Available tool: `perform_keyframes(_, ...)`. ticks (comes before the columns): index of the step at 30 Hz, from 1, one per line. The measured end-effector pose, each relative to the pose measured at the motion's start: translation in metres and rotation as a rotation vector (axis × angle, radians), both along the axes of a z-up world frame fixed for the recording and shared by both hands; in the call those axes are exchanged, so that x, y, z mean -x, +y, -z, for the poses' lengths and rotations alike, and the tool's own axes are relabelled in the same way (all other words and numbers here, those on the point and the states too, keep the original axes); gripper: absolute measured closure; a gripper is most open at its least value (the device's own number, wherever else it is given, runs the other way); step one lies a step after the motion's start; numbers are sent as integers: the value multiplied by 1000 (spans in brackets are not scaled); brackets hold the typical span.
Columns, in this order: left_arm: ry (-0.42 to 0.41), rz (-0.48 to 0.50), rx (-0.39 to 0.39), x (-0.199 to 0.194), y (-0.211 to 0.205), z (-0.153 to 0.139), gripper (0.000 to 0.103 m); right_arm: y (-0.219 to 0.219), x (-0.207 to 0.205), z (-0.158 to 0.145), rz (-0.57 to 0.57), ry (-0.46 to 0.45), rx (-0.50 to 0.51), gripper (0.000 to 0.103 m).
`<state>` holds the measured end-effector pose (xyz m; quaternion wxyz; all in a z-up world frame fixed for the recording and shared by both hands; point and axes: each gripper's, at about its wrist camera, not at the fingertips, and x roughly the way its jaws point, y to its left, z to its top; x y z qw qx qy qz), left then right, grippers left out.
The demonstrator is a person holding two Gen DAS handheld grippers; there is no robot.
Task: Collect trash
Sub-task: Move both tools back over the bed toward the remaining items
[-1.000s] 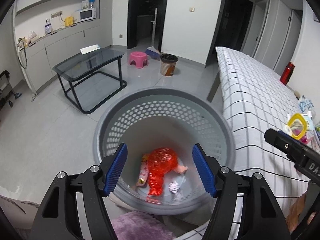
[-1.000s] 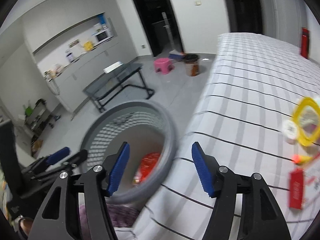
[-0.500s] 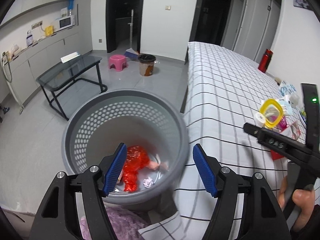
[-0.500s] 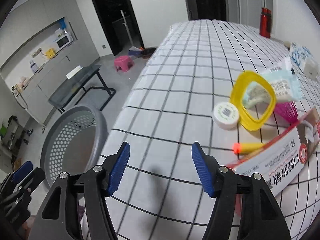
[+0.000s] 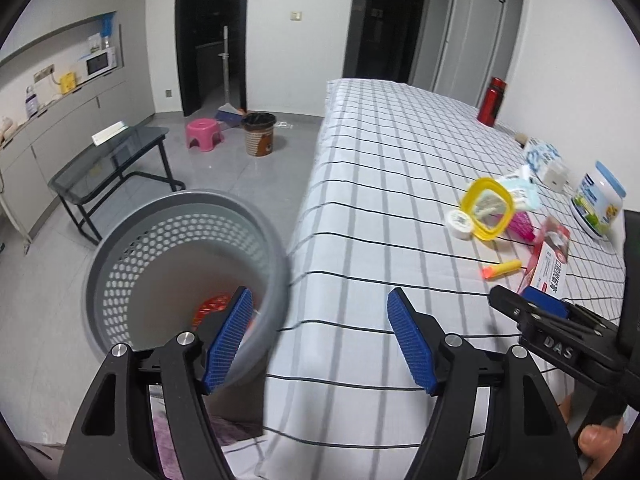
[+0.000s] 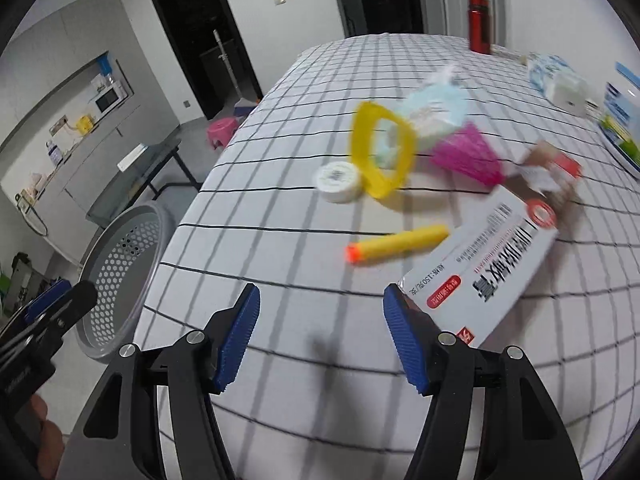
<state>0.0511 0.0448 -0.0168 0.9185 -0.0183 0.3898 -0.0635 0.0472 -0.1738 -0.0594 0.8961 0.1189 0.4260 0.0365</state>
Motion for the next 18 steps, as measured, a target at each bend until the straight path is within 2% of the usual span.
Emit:
perform_keyframes(12, 18, 109, 8, 5, -73, 5, 33, -99, 58, 2, 185, -3, 10, 41)
perform_keyframes(18, 21, 159, 3, 2, -104, 12, 33, -124, 77, -7, 211, -21, 6, 41)
